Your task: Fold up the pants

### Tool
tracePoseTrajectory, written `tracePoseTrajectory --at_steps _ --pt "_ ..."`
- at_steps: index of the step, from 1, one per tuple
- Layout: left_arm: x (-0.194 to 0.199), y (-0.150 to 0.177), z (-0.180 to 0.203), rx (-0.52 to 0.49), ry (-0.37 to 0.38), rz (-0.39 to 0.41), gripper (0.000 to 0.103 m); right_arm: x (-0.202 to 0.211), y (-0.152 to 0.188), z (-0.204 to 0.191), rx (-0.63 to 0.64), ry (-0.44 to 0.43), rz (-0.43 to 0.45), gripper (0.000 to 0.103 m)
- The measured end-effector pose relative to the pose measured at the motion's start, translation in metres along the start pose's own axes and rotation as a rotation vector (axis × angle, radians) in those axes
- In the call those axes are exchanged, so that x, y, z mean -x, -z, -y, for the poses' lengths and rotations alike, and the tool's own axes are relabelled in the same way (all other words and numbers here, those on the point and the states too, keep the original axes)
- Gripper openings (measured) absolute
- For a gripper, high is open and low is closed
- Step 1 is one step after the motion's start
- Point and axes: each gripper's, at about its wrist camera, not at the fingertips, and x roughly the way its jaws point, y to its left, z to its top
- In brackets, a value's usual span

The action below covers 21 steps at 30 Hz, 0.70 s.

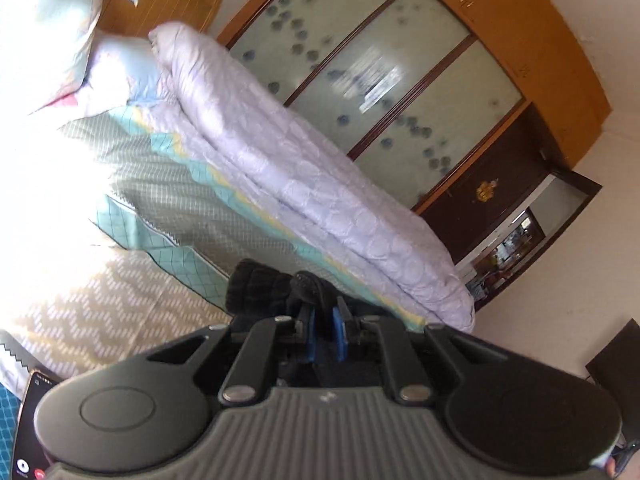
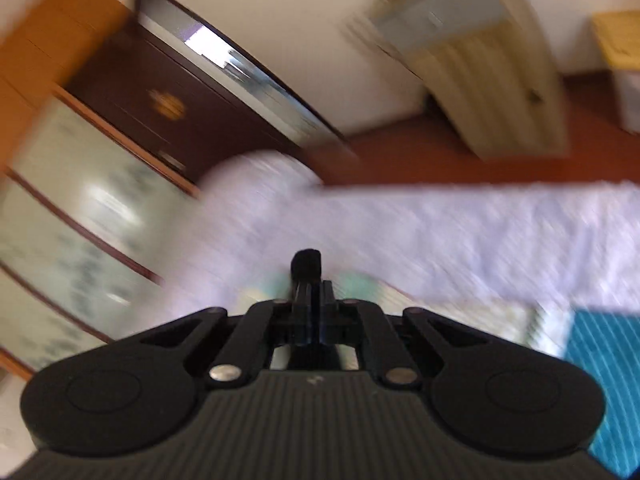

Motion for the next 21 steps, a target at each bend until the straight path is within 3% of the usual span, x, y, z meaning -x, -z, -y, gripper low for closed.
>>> tracePoseTrajectory --at_steps 2,5,8,10,12,13,14,17,20,21 --pt "0.001 0.022 -0.015 0.029 -0.013 -0.056 0.009 0.019 -0.007 0.021 -0.015 -0.028 0.000 0.006" --pt "-0.006 0.078 -0.052 0.088 -0.099 -0.205 0.009 0.027 0.008 0.074 -0.037 0.039 -0.054 0.006" --pt "-0.004 0.139 -0.101 0.180 -0.214 -0.341 0.009 0.026 0.039 0.150 -0.068 0.171 -0.114 0.006" --pt "0.000 0.173 -0.136 0.257 -0.286 -0.412 0.009 0.025 0.070 0.203 -0.068 0.321 -0.166 0.006" --pt "0.007 0.194 -0.154 0.273 -0.336 -0.435 0.009 0.021 0.100 0.250 -0.038 0.488 -0.239 0.007" --pt "0.010 0.200 -0.159 0.276 -0.350 -0.443 0.009 0.022 0.113 0.268 -0.061 0.489 -0.255 0.005" --pt "0.013 0.201 -0.161 0.282 -0.348 -0.446 0.010 0.032 0.119 0.278 -0.094 0.421 -0.206 0.005" --pt "0.024 0.190 -0.159 0.265 -0.320 -0.428 0.015 0.048 0.116 0.286 -0.162 0.381 -0.191 0.009" --pt "0.041 0.174 -0.146 0.216 -0.294 -0.384 0.016 0.067 0.104 0.279 -0.190 0.474 -0.109 0.013" --pt "0.047 0.168 -0.141 0.189 -0.298 -0.357 0.015 0.071 0.100 0.276 -0.167 0.514 -0.069 0.025"
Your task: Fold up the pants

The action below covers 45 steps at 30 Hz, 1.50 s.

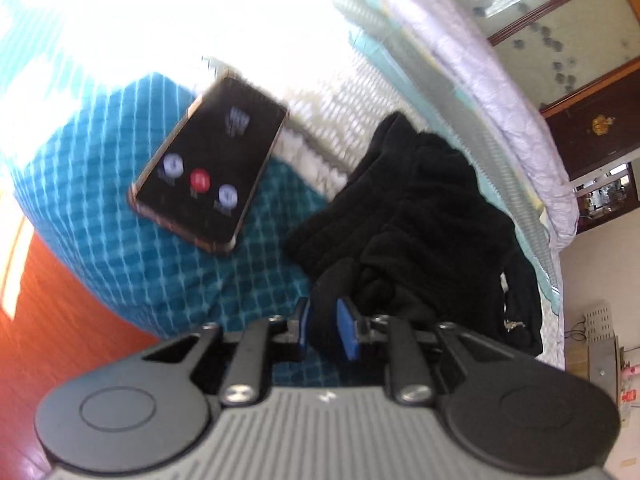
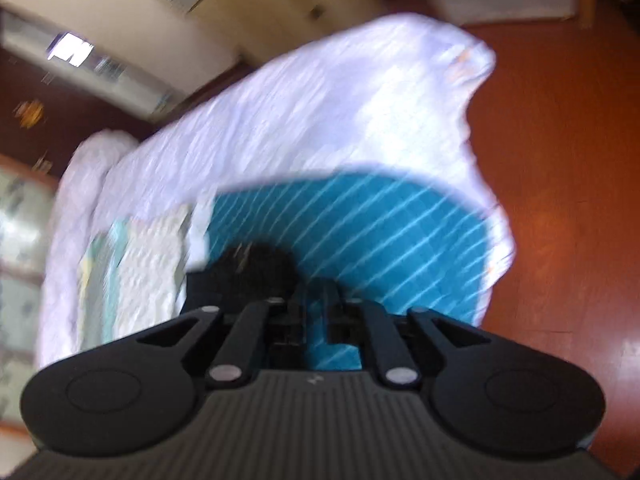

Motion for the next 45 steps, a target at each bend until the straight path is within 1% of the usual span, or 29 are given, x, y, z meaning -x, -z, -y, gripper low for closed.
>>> tracePoseTrajectory --at_steps 1,2,4,6,9,11,13,15,18,20,21,23,24,25,26,27,28,29,30,32,34,36,38,39,40,41,42,43,45 --pt "0.009 -0.003 0.001 -0.015 -0.001 0.030 0.015 0.007 -0.003 -0.003 0.021 0.017 0.038 0.029" --pt "0.017 -0.008 0.000 -0.020 0.009 0.062 0.015 0.013 -0.006 -0.006 0.042 0.014 0.059 0.029" --pt "0.029 -0.021 -0.003 -0.005 0.033 0.116 0.015 0.020 -0.007 -0.016 0.072 -0.030 0.058 0.029" --pt "0.034 -0.037 0.001 -0.016 0.024 0.161 0.016 0.022 -0.002 -0.034 0.101 -0.100 0.013 0.029" --pt "0.022 -0.068 0.022 -0.065 0.014 0.191 0.022 0.014 0.024 -0.073 0.173 -0.228 -0.121 0.029" --pt "0.005 -0.085 0.039 -0.098 0.013 0.189 0.039 0.003 0.057 -0.103 0.244 -0.297 -0.227 0.029" --pt "-0.018 -0.099 0.057 -0.126 0.014 0.168 0.043 -0.012 0.096 -0.133 0.322 -0.346 -0.328 0.030" --pt "-0.050 -0.110 0.075 -0.149 0.008 0.131 0.044 -0.028 0.135 -0.158 0.398 -0.372 -0.406 0.031" --pt "-0.096 -0.121 0.100 -0.188 -0.011 0.088 0.049 -0.050 0.184 -0.186 0.518 -0.351 -0.439 0.037" --pt "-0.121 -0.126 0.114 -0.213 -0.029 0.075 0.062 -0.066 0.205 -0.198 0.582 -0.330 -0.451 0.041" --pt "-0.135 -0.126 0.118 -0.222 -0.036 0.069 0.065 -0.071 0.212 -0.200 0.592 -0.330 -0.464 0.042" --pt "-0.160 -0.130 0.124 -0.235 -0.041 0.044 0.077 -0.077 0.221 -0.202 0.588 -0.368 -0.471 0.043" --pt "-0.172 -0.130 0.125 -0.234 -0.050 0.028 0.076 -0.077 0.227 -0.205 0.607 -0.377 -0.453 0.043" --pt "-0.183 -0.129 0.125 -0.231 -0.062 0.009 0.065 -0.075 0.232 -0.209 0.651 -0.373 -0.441 0.039" --pt "-0.193 -0.127 0.126 -0.234 -0.081 -0.008 0.037 -0.072 0.233 -0.213 0.710 -0.362 -0.439 0.005" --pt "-0.200 -0.125 0.125 -0.246 -0.105 -0.017 0.023 -0.067 0.233 -0.220 0.762 -0.344 -0.418 0.007" --pt "-0.202 -0.124 0.127 -0.255 -0.123 -0.005 0.004 -0.063 0.231 -0.229 0.827 -0.334 -0.368 0.007" --pt "-0.201 -0.123 0.126 -0.250 -0.118 -0.004 0.002 -0.054 0.224 -0.240 0.908 -0.330 -0.283 0.007" --pt "-0.199 -0.124 0.124 -0.228 -0.100 -0.008 0.002 -0.041 0.216 -0.255 0.998 -0.317 -0.157 0.007" --pt "-0.193 -0.123 0.124 -0.211 -0.079 -0.007 0.002 -0.011 0.199 -0.286 1.168 -0.303 0.140 0.007" --pt "-0.188 -0.122 0.125 -0.230 -0.083 -0.002 0.002 0.022 0.186 -0.301 1.310 -0.316 0.414 0.007" --pt "-0.187 -0.122 0.125 -0.233 -0.078 -0.014 0.003 0.041 0.178 -0.297 1.436 -0.322 0.565 0.008" --pt "-0.186 -0.124 0.123 -0.223 -0.068 -0.015 0.006 0.042 0.177 -0.279 1.556 -0.274 0.656 0.012" --pt "-0.187 -0.126 0.123 -0.219 -0.067 -0.014 0.010 0.037 0.175 -0.263 1.601 -0.246 0.668 0.017" --pt "-0.187 -0.128 0.123 -0.214 -0.070 -0.010 0.023 0.030 0.172 -0.246 1.627 -0.210 0.640 0.021" --pt "-0.188 -0.131 0.125 -0.210 -0.074 -0.001 0.036 0.021 0.167 -0.228 1.638 -0.170 0.578 0.030" --pt "-0.189 -0.134 0.126 -0.210 -0.081 0.007 0.041 0.009 0.161 -0.211 1.638 -0.115 0.501 0.039" --pt "-0.190 -0.137 0.128 -0.215 -0.088 0.013 0.047 -0.006 0.153 -0.194 1.633 -0.045 0.430 0.041" --pt "-0.196 -0.143 0.134 -0.240 -0.100 0.017 0.051 -0.030 0.143 -0.158 1.611 0.085 0.321 0.039"
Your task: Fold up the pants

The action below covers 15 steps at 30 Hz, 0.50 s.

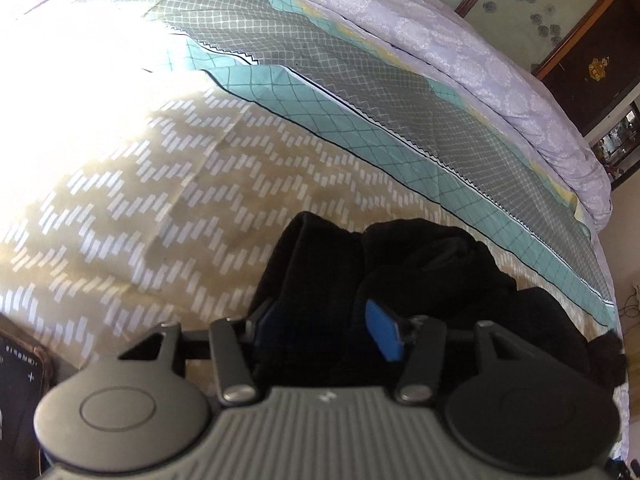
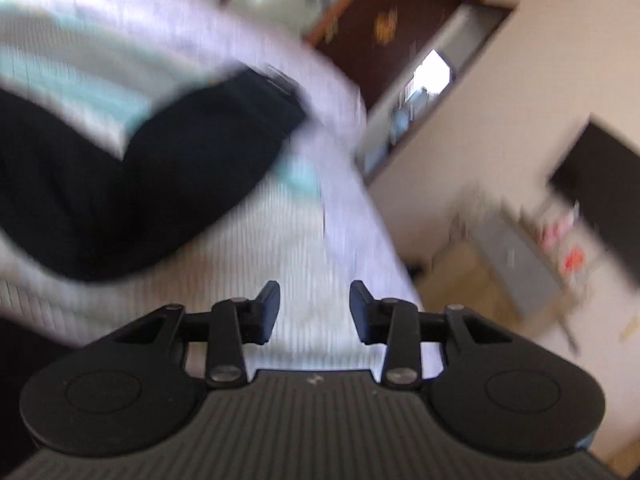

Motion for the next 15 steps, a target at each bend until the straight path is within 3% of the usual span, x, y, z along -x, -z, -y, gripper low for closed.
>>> tracePoseTrajectory --at_steps 3,6,8,10,12,14,15 --pt "-0.012 -0.011 0.008 -0.039 -0.023 0.009 0.058 -0.011 0.021 0.014 -0.105 -0.027 -0.087 0.039" --pt "-0.030 -0.021 0.014 -0.051 -0.028 0.005 0.066 -0.011 -0.005 0.027 -0.251 -0.097 -0.035 0.041" --pt "-0.041 -0.023 0.018 -0.053 -0.035 0.008 0.079 -0.011 -0.033 0.022 -0.343 -0.167 0.021 0.041" --pt "-0.048 -0.022 0.024 -0.076 -0.054 0.041 0.082 -0.023 -0.070 0.021 -0.408 -0.234 0.061 0.045" --pt "-0.052 -0.018 0.032 -0.115 -0.082 0.062 0.077 -0.046 -0.105 0.021 -0.461 -0.300 0.065 0.054" --pt "-0.053 -0.014 0.040 -0.167 -0.128 0.074 0.053 -0.080 -0.132 0.015 -0.498 -0.337 0.046 0.062" --pt "-0.052 -0.013 0.042 -0.186 -0.134 0.073 0.051 -0.100 -0.141 0.010 -0.503 -0.330 0.021 0.070"
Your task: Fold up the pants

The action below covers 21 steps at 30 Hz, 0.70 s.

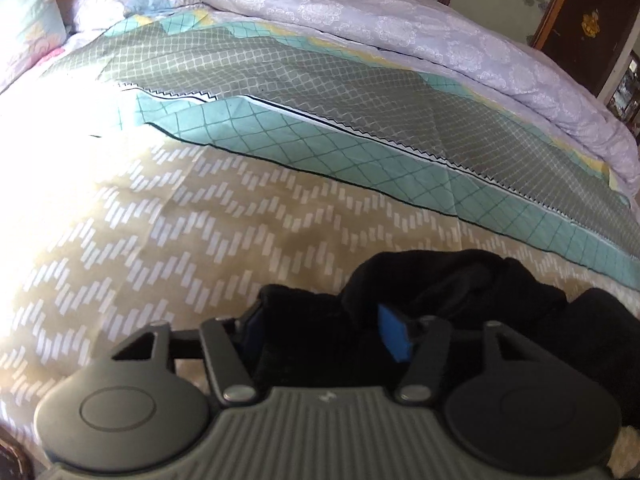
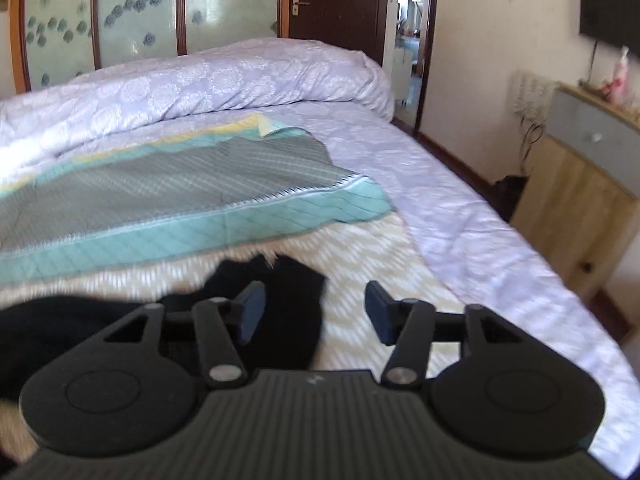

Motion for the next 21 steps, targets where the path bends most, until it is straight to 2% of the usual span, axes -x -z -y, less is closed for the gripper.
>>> tracePoseTrajectory --at_steps 2,4,5,6,7,8,10,12,14,16,18,21 --pt "0.006 -0.001 -0.002 -0.001 0.054 -0.011 0.027 -0.037 -0.002 0.003 -0.042 0.021 -0.098 0.079" --pt "0.014 -0.004 -0.003 -0.006 0.099 -0.013 0.013 -0.072 0.007 0.013 -0.139 0.044 -0.206 0.077" --pt "0.019 -0.005 -0.001 -0.019 0.094 -0.001 0.012 -0.083 0.016 0.018 -0.194 0.037 -0.255 0.068" --pt "0.026 -0.008 0.000 -0.036 0.072 0.019 0.012 -0.090 0.022 0.020 -0.233 0.015 -0.283 0.038" --pt "0.033 -0.013 -0.002 -0.041 0.062 0.045 0.012 -0.080 0.023 0.016 -0.245 0.010 -0.242 0.033" --pt "0.042 -0.019 -0.006 -0.026 0.062 0.078 0.012 -0.073 0.019 0.011 -0.257 -0.028 -0.219 0.010" --pt "0.062 -0.032 -0.026 0.054 0.054 0.158 0.012 -0.056 -0.002 0.008 -0.282 -0.053 -0.127 0.010" --pt "0.079 -0.040 -0.051 0.161 0.065 0.221 0.012 -0.027 -0.031 0.020 -0.388 -0.095 0.014 0.010" --pt "0.084 -0.044 -0.072 0.234 0.080 0.227 0.012 0.008 -0.052 0.044 -0.530 -0.151 0.185 0.010" --pt "0.078 -0.042 -0.079 0.245 0.080 0.211 0.012 0.025 -0.060 0.068 -0.634 -0.203 0.280 0.009" --pt "0.063 -0.038 -0.076 0.216 0.045 0.190 0.012 0.025 -0.054 0.084 -0.693 -0.197 0.276 0.010" --pt "0.034 -0.031 -0.067 0.195 0.013 0.127 0.012 0.005 -0.022 0.091 -0.722 -0.088 0.159 0.013"
